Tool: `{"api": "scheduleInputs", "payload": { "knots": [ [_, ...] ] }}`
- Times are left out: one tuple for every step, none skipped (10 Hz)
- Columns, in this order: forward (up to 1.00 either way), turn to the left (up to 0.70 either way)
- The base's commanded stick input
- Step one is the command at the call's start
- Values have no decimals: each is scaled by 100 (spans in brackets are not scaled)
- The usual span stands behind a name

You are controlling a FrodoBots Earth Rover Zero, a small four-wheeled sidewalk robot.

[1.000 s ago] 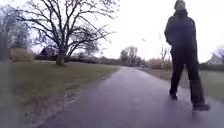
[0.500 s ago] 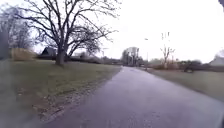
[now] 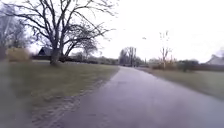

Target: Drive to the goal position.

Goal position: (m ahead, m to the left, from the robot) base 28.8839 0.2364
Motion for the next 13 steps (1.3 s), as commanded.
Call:
{"api": "scheduleInputs", "payload": {
  "knots": [
    [100,0],
    [100,0],
    [100,0],
    [100,0],
    [100,0],
    [100,0],
    [100,0],
    [100,0],
    [100,-21],
    [100,-40],
    [100,-40],
    [100,-34],
    [100,-12]
  ]
}}
